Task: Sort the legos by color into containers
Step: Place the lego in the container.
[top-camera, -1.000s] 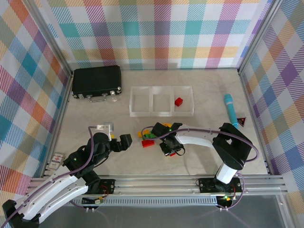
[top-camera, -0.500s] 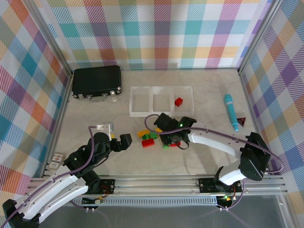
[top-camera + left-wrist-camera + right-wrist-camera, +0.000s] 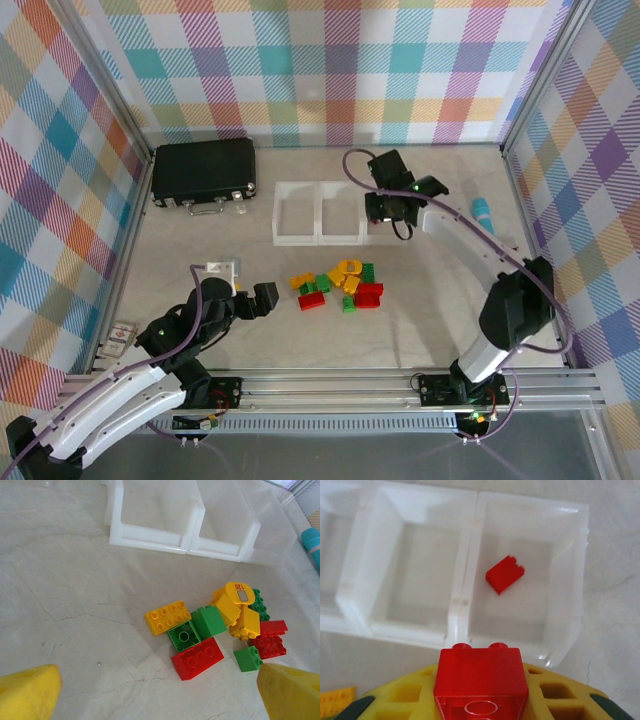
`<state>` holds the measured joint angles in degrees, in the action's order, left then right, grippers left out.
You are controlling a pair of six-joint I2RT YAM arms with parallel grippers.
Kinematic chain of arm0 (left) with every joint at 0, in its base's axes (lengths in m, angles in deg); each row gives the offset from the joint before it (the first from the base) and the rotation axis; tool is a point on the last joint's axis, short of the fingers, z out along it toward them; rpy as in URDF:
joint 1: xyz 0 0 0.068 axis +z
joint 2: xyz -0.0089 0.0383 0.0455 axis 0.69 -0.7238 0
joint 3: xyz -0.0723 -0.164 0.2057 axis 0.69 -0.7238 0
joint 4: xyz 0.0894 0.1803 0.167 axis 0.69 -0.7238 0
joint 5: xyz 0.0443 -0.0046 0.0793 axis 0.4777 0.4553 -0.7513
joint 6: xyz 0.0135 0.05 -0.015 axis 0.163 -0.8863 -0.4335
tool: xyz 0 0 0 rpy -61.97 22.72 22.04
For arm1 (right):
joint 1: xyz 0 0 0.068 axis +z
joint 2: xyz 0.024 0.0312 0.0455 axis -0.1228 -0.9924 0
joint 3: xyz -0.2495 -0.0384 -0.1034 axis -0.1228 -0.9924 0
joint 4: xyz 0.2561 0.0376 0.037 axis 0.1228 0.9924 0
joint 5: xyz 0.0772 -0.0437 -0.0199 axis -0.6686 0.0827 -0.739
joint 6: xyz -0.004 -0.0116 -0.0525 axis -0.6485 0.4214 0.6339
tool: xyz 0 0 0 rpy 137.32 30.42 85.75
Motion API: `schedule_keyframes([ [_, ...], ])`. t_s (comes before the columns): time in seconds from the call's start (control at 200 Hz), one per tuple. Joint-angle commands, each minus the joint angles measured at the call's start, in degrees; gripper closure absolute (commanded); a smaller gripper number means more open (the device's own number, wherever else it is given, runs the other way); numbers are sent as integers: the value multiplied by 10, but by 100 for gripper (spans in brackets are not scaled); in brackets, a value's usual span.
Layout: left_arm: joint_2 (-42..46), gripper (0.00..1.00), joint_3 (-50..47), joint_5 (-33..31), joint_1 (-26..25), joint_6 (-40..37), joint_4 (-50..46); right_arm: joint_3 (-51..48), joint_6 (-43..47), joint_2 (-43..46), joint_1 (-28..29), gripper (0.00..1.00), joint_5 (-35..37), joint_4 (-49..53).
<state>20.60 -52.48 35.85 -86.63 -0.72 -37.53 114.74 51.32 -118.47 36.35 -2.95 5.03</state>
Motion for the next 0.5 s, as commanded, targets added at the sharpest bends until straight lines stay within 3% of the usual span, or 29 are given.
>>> schedule_keyframes([
  [0.0,9,0,19,-11,-6,-11,-17,48,48,-49,-25,78,-17,-7],
  [0.19,23,0,19,-20,-5,-12,-32,118,72,-140,-46,78,-20,6],
  [0.495,41,0,9,-34,-6,-10,-45,123,64,-204,-47,78,20,4],
])
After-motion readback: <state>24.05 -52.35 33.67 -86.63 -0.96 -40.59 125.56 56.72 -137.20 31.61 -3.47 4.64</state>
